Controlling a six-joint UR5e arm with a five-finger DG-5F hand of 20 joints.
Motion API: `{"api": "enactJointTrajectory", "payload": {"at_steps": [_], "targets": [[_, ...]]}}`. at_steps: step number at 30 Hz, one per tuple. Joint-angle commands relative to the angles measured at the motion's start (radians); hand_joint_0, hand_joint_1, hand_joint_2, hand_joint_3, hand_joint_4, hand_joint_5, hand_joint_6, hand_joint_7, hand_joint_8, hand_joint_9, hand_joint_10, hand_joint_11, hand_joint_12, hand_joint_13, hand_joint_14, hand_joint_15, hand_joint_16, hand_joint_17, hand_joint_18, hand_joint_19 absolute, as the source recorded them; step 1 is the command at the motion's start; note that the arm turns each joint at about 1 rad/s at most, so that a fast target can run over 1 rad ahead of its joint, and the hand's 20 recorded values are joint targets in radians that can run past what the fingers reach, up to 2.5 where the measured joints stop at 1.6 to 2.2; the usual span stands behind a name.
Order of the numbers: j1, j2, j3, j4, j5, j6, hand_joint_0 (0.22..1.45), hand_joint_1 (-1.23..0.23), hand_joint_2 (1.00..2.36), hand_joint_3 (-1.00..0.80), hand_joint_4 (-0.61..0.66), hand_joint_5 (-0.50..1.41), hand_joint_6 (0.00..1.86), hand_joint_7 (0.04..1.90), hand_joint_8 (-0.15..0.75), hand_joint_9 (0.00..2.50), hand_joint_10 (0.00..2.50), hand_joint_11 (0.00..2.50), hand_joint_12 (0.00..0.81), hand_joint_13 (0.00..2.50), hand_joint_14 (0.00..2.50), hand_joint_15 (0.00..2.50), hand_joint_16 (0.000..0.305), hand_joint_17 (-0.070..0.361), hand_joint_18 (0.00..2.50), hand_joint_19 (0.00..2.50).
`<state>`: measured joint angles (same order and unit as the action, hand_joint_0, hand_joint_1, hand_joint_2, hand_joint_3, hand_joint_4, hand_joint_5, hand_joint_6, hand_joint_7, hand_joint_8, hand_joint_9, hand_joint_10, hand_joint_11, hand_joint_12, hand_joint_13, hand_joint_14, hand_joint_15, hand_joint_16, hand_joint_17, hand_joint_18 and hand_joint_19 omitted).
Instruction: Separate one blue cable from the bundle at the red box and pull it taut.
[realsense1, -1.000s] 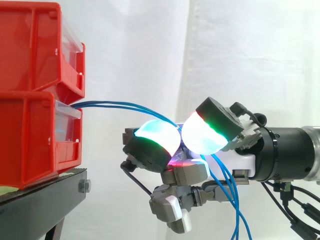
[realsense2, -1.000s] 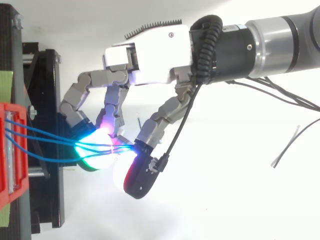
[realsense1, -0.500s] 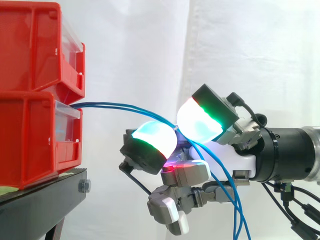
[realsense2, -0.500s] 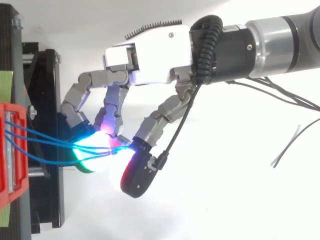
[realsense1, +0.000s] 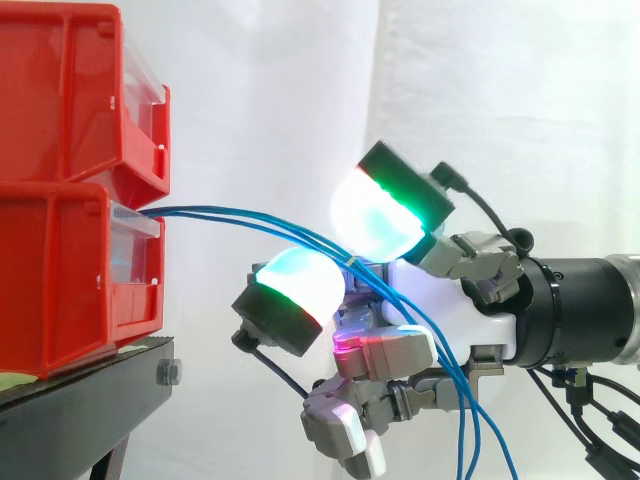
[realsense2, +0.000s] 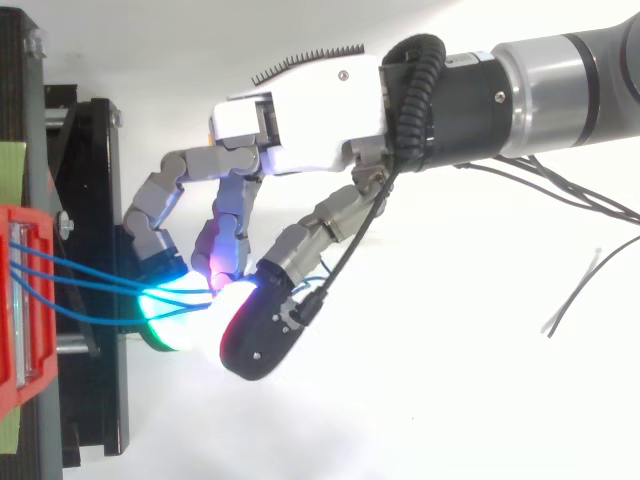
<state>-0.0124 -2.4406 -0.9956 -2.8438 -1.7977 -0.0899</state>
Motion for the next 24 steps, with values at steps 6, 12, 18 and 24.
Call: {"api": "enactJointTrajectory", "payload": {"at_steps": [6,12,18,24], "targets": [[-0.001,0.0,0.0,0.0,0.0,0.001,0.61,-0.65,1.0,-0.5,-0.08,-0.14,0.84,1.11,0.224,1.27,0.03,1.29,0.356,0.9,0.03,0.87,0.048,0.108,0.69,0.91],[-0.003,0.0,0.0,0.0,-0.002,-0.001,0.69,-0.88,1.0,-0.5,-0.03,-0.16,0.86,1.05,0.23,1.18,0.03,1.26,0.363,0.88,0.03,0.85,0.049,0.11,0.7,0.86],[-0.005,0.0,0.0,0.0,-0.003,-0.001,0.65,-0.93,1.0,-0.5,-0.03,-0.14,0.88,1.07,0.23,1.21,0.03,1.28,0.354,0.88,0.03,0.83,0.048,0.108,0.74,0.84],[-0.003,0.0,0.0,0.0,-0.003,-0.002,0.45,-0.77,1.0,-0.5,0.02,-0.11,0.87,1.03,0.285,1.3,0.03,1.27,0.402,0.94,0.03,0.86,0.057,0.129,0.8,0.88]]}}
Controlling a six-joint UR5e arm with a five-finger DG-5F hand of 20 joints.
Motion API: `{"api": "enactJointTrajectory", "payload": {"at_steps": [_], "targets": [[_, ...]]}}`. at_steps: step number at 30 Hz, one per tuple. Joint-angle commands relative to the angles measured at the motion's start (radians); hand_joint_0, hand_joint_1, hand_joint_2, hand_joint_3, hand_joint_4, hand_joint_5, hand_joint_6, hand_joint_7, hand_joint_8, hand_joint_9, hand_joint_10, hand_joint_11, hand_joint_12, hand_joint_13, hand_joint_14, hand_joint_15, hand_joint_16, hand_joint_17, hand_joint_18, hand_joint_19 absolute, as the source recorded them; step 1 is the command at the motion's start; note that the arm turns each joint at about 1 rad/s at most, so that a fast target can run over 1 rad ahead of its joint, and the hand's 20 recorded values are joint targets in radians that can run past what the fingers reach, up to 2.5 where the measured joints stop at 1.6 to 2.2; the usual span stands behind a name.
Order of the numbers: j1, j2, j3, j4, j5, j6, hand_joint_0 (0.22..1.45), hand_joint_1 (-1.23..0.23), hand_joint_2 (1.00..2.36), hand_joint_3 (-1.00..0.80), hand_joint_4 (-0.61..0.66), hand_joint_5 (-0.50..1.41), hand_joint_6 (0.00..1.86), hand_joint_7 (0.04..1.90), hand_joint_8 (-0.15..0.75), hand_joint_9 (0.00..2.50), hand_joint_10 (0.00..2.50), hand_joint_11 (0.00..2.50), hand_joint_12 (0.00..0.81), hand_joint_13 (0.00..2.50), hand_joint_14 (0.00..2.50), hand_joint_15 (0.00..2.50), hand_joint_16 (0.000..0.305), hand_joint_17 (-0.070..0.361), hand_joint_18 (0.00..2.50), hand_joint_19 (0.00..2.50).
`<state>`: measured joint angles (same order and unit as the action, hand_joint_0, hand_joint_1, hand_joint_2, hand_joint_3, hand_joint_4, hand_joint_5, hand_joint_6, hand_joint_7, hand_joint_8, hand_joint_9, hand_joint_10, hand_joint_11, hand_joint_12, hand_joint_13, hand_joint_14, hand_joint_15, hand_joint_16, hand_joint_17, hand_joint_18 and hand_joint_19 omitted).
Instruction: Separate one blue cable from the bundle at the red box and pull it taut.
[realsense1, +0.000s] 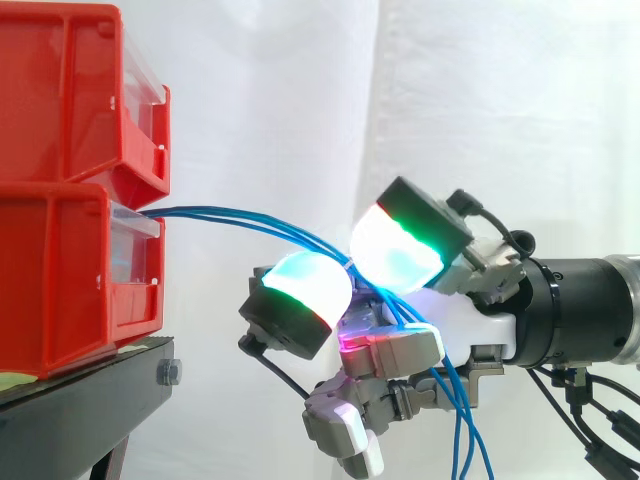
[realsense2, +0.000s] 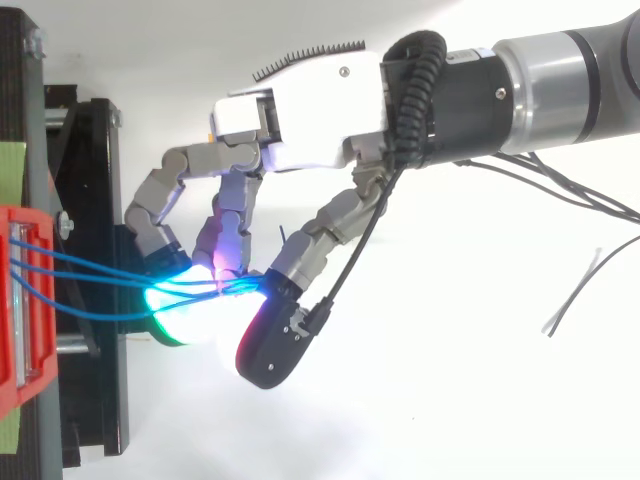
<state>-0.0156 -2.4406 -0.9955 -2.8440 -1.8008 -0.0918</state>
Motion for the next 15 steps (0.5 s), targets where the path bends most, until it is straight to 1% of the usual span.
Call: {"api": "enactJointTrajectory", "payload": {"at_steps": [1,3,4,5,6,7,8,9,10,12,13,15], "targets": [[0.0,0.0,0.0,0.0,0.0,0.0,0.44,-0.73,1.0,-0.5,0.02,-0.11,0.86,1.01,0.303,1.31,0.03,1.26,0.413,0.95,0.03,0.86,0.059,0.134,0.81,0.87],[0.0,0.0,0.0,0.0,0.0,0.0,0.43,-0.65,1.0,-0.5,0.03,-0.11,0.86,1.01,0.307,1.31,0.03,1.26,0.42,0.95,0.03,0.86,0.061,0.137,0.81,0.88],[0.0,0.0,0.0,0.002,0.0,0.0,0.43,-0.56,1.0,-0.5,0.04,-0.11,0.85,0.99,0.304,1.32,0.03,1.24,0.421,0.96,0.03,0.85,0.061,0.136,0.81,0.89],[0.0,0.0,0.0,0.002,0.0,0.0,0.45,-0.51,1.0,-0.5,0.04,-0.11,0.85,1.0,0.296,1.33,0.03,1.26,0.412,0.96,0.03,0.86,0.059,0.132,0.8,0.89],[0.002,0.0,0.0,0.003,0.0,0.0,0.47,-0.49,1.0,-0.5,0.03,-0.11,0.85,0.99,0.284,1.34,0.03,1.26,0.408,0.97,0.03,0.86,0.057,0.129,0.8,0.9],[0.002,0.0,0.0,0.003,0.0,0.0,0.51,-0.44,1.0,-0.5,0.02,-0.11,0.85,1.02,0.271,1.35,0.03,1.28,0.386,0.96,0.03,0.86,0.053,0.12,0.78,0.92],[0.0,0.0,0.0,0.003,0.0,0.0,0.54,-0.41,1.0,-0.5,0.02,-0.11,0.84,1.03,0.256,1.34,0.03,1.29,0.376,0.96,0.03,0.86,0.051,0.114,0.77,0.93],[0.002,0.0,0.0,0.002,0.0,0.0,0.58,-0.41,1.0,-0.5,0.01,-0.11,0.84,1.06,0.251,1.35,0.03,1.3,0.369,0.96,0.03,0.87,0.049,0.11,0.76,0.94],[0.0,0.0,0.0,0.002,0.0,0.0,0.61,-0.48,1.0,-0.5,0.01,-0.11,0.84,1.07,0.247,1.35,0.03,1.3,0.363,0.95,0.03,0.88,0.048,0.108,0.76,0.94],[-0.001,0.0,0.0,0.0,0.0,0.0,0.61,-0.54,1.0,-0.5,0.0,-0.11,0.84,1.08,0.244,1.34,0.03,1.31,0.366,0.95,0.03,0.87,0.048,0.109,0.76,0.93],[-0.001,0.0,0.0,0.0,-0.002,0.0,0.62,-0.6,1.01,-0.43,0.0,-0.11,0.84,1.11,0.247,1.33,0.03,1.32,0.365,0.95,0.03,0.89,0.048,0.109,0.75,0.93],[-0.001,0.0,0.0,0.0,-0.003,0.0,0.61,-0.64,1.01,-0.37,0.0,-0.12,0.84,1.13,0.245,1.32,0.03,1.31,0.368,0.94,0.03,0.88,0.049,0.109,0.75,0.93]]}}
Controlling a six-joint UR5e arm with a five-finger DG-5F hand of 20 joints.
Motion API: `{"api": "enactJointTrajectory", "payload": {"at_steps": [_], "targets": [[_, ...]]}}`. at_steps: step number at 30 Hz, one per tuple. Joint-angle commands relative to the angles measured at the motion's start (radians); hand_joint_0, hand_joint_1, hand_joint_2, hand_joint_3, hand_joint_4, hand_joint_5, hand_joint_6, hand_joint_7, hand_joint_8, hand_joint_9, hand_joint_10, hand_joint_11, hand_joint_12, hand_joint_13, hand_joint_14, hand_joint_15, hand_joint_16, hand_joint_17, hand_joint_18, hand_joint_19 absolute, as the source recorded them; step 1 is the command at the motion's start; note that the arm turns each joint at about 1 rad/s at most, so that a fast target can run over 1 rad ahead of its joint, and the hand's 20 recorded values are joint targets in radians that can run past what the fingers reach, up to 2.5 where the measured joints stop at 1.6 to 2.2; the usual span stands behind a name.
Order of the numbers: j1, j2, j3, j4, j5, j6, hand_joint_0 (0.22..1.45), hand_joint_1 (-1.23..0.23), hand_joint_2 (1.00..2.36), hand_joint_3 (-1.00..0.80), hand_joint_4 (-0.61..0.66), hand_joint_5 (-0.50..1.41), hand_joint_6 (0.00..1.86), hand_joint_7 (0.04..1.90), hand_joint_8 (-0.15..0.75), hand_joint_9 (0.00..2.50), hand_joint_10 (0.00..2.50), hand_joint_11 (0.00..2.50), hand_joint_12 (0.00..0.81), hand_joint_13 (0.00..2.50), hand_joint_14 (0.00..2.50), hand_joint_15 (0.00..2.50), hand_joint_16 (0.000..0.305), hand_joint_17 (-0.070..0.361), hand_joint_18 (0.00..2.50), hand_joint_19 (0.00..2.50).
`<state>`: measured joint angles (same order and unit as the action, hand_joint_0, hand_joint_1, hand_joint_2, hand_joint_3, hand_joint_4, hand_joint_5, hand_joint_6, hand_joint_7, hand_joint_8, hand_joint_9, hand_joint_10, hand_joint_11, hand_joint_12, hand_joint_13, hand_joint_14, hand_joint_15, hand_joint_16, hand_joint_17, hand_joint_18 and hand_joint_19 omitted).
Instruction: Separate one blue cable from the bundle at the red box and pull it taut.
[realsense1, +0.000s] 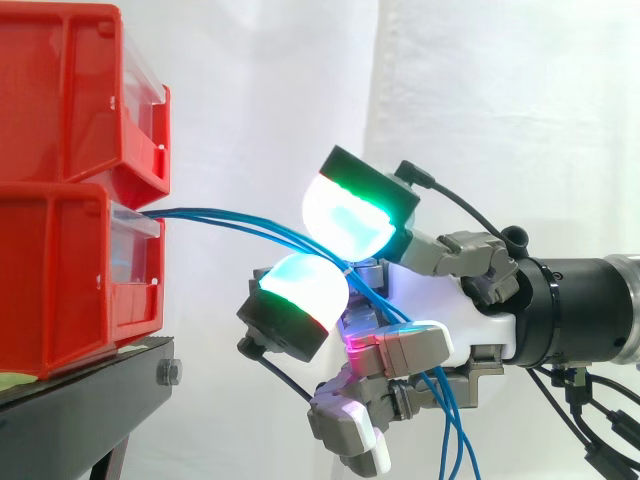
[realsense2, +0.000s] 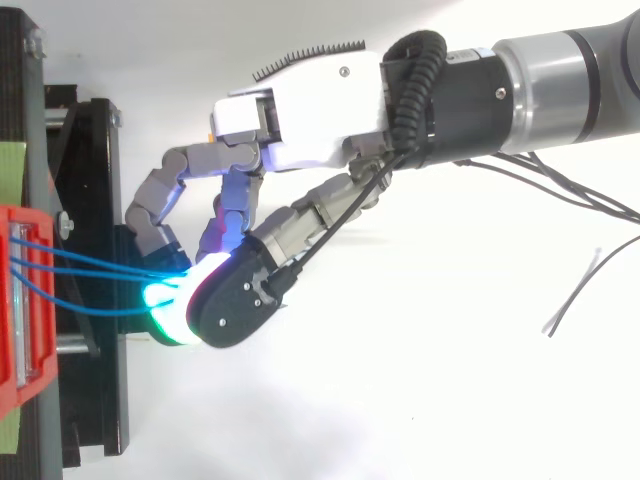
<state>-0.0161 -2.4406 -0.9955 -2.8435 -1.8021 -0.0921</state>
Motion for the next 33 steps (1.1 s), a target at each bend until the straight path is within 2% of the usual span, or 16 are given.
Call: {"api": "enactJointTrajectory", "payload": {"at_steps": [1,6,9,10,13,15,16,18,21,24,26,28,31,33], "targets": [[-0.001,0.0,0.0,-0.001,0.0,0.0,0.61,-0.67,1.01,-0.34,0.0,-0.12,0.84,1.16,0.25,1.32,0.03,1.33,0.369,0.94,0.03,0.89,0.049,0.11,0.75,0.93],[-0.001,0.0,0.0,0.001,0.0,0.0,0.66,-0.86,1.02,-0.26,-0.04,-0.15,0.89,1.18,0.24,1.26,0.03,1.34,0.369,0.91,0.03,0.87,0.049,0.111,0.75,0.9],[-0.001,0.0,0.0,-0.001,-0.002,0.0,0.73,-0.91,1.01,-0.34,-0.09,-0.15,0.89,1.26,0.231,1.24,0.03,1.34,0.369,0.9,0.03,0.85,0.049,0.11,0.75,0.86],[-0.001,0.0,0.0,-0.001,-0.002,0.0,0.76,-0.9,1.0,-0.48,-0.12,-0.15,0.9,1.2,0.233,1.23,0.03,1.33,0.363,0.89,0.03,0.84,0.049,0.11,0.75,0.84],[-0.001,0.0,0.0,-0.001,-0.002,-0.002,0.7,-0.89,1.0,-0.5,-0.08,-0.15,0.91,1.16,0.233,1.23,0.03,1.32,0.358,0.89,0.03,0.84,0.048,0.108,0.76,0.85],[-0.001,0.0,-0.002,0.003,-0.002,-0.005,0.56,-0.8,1.0,-0.5,-0.01,-0.14,0.89,1.15,0.251,1.26,0.03,1.33,0.367,0.9,0.03,0.87,0.05,0.112,0.75,0.89],[-0.002,0.0,0.0,0.003,-0.002,-0.006,0.55,-0.78,1.0,-0.5,-0.01,-0.13,0.89,1.14,0.253,1.27,0.03,1.32,0.375,0.91,0.03,0.87,0.05,0.113,0.74,0.9],[-0.002,0.0,-0.002,0.003,0.001,-0.014,0.48,-0.61,1.0,-0.5,0.01,-0.13,0.89,1.11,0.282,1.31,0.03,1.29,0.402,0.94,0.03,0.86,0.055,0.125,0.77,0.9],[-0.007,0.0,-0.002,-0.001,0.004,-0.029,0.54,-0.36,1.0,-0.5,0.0,-0.12,0.88,1.1,0.261,1.34,0.03,1.32,0.376,0.95,0.03,0.86,0.051,0.115,0.76,0.93],[-0.008,0.0,-0.002,-0.001,0.004,-0.032,0.6,-0.3,1.0,-0.5,-0.02,-0.12,0.87,1.11,0.244,1.35,0.03,1.32,0.365,0.96,0.03,0.87,0.049,0.11,0.76,0.93],[-0.008,0.0,-0.003,0.001,0.004,-0.032,0.62,-0.34,1.0,-0.5,0.0,-0.12,0.86,1.11,0.243,1.33,0.03,1.32,0.367,0.96,0.03,0.87,0.049,0.11,0.76,0.93],[-0.01,-0.002,-0.002,0.004,0.006,-0.048,0.63,-0.5,1.0,-0.47,0.0,-0.13,0.86,1.1,0.248,1.32,0.03,1.32,0.365,0.94,0.03,0.88,0.049,0.11,0.75,0.93],[-0.01,0.0,-0.003,0.009,0.006,-0.049,0.62,-0.62,1.01,-0.37,0.0,-0.13,0.85,1.13,0.246,1.3,0.03,1.33,0.364,0.93,0.03,0.88,0.049,0.11,0.73,0.93],[-0.01,0.0,-0.003,0.009,0.006,-0.049,0.62,-0.76,1.02,-0.3,0.0,-0.14,0.87,1.15,0.243,1.27,0.03,1.33,0.364,0.91,0.03,0.88,0.05,0.112,0.72,0.92]]}}
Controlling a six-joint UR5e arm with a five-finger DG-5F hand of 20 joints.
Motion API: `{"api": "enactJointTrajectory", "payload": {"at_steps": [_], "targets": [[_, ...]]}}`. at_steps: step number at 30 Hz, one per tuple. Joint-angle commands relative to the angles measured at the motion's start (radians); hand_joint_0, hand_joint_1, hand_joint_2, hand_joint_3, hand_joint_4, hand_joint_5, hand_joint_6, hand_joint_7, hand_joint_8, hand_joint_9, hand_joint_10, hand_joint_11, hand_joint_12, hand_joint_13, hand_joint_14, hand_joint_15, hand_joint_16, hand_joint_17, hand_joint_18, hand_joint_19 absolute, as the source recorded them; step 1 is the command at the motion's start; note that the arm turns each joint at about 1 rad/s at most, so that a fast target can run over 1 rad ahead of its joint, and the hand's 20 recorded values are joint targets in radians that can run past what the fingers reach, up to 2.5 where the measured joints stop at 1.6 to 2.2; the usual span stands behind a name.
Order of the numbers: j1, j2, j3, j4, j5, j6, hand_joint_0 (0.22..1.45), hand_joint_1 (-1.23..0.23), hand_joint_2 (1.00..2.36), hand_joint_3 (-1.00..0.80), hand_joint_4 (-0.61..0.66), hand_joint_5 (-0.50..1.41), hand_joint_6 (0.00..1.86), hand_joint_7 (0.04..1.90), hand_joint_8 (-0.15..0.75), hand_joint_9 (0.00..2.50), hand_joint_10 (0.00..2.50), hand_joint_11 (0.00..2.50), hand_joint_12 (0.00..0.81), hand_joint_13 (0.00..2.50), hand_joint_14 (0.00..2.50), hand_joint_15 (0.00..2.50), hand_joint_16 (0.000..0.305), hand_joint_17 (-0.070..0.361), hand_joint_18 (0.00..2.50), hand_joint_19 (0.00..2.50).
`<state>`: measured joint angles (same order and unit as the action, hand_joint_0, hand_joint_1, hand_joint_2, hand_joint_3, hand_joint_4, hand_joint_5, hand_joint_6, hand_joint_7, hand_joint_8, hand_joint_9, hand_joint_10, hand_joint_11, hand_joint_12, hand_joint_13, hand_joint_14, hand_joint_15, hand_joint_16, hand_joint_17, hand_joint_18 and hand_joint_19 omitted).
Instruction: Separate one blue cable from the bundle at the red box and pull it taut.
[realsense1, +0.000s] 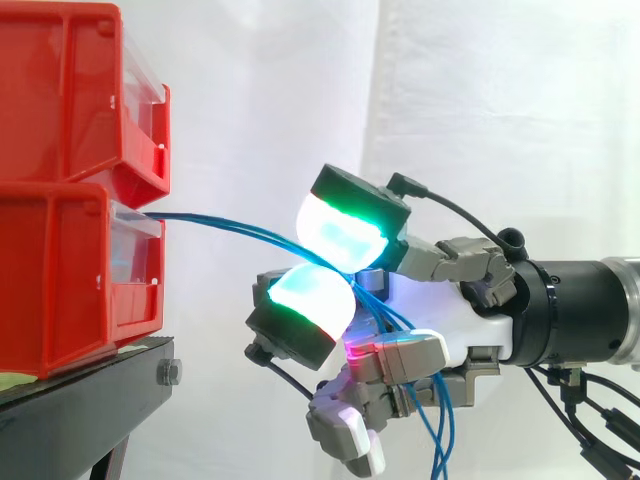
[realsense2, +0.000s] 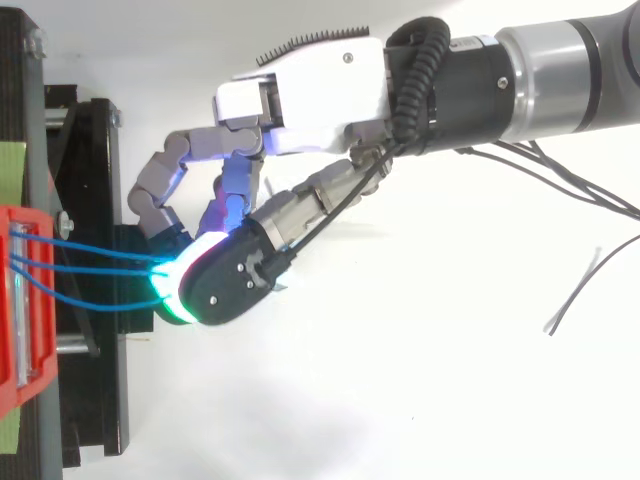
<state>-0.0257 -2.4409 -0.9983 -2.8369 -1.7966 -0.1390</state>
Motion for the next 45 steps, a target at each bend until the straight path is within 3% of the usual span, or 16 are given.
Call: {"api": "enactJointTrajectory", "payload": {"at_steps": [1,6,11,22,32,35,38,41,45], "targets": [[0.0,0.0,0.0,0.002,0.0,-0.002,0.64,-0.82,1.02,-0.27,-0.01,-0.15,0.88,1.15,0.244,1.25,0.03,1.33,0.365,0.9,0.03,0.87,0.05,0.113,0.72,0.91],[0.0,0.0,0.0,0.002,0.0,-0.002,0.76,-0.92,1.01,-0.34,-0.11,-0.15,0.89,1.3,0.235,1.21,0.03,1.3,0.36,0.88,0.03,0.84,0.049,0.111,0.73,0.84],[0.0,-0.001,-0.002,0.004,0.002,-0.002,0.8,-0.91,1.0,-0.5,-0.19,-0.15,0.91,1.29,0.226,1.2,0.03,1.3,0.352,0.87,0.03,0.82,0.048,0.109,0.74,0.81],[0.0,0.0,-0.003,-0.001,0.019,-0.019,0.66,-0.96,1.0,-0.5,-0.07,-0.13,0.91,1.19,0.231,1.24,0.03,1.3,0.355,0.89,0.03,0.82,0.048,0.107,0.75,0.83],[0.0,0.0,-0.005,-0.002,0.019,-0.019,0.51,-0.9,1.0,-0.5,-0.02,-0.12,0.9,1.13,0.261,1.28,0.03,1.3,0.379,0.91,0.03,0.84,0.052,0.118,0.78,0.84],[0.0,0.0,-0.005,-0.004,0.019,-0.02,0.45,-0.84,1.0,-0.5,-0.01,-0.11,0.89,1.12,0.282,1.29,0.03,1.27,0.4,0.92,0.03,0.84,0.057,0.128,0.8,0.84],[0.0,0.0,-0.005,-0.004,0.019,-0.02,0.44,-0.61,1.0,-0.5,0.0,-0.11,0.88,1.09,0.301,1.32,0.03,1.26,0.418,0.94,0.03,0.84,0.06,0.135,0.81,0.85],[0.0,0.0,-0.003,-0.004,0.02,-0.02,0.5,-0.38,1.0,-0.5,-0.01,-0.12,0.87,1.08,0.275,1.32,0.03,1.28,0.39,0.93,0.03,0.84,0.054,0.122,0.76,0.89],[0.0,-0.001,-0.005,-0.004,0.019,-0.019,0.6,-0.33,1.0,-0.5,-0.02,-0.12,0.86,1.12,0.246,1.32,0.03,1.29,0.365,0.93,0.03,0.86,0.049,0.11,0.73,0.92]]}}
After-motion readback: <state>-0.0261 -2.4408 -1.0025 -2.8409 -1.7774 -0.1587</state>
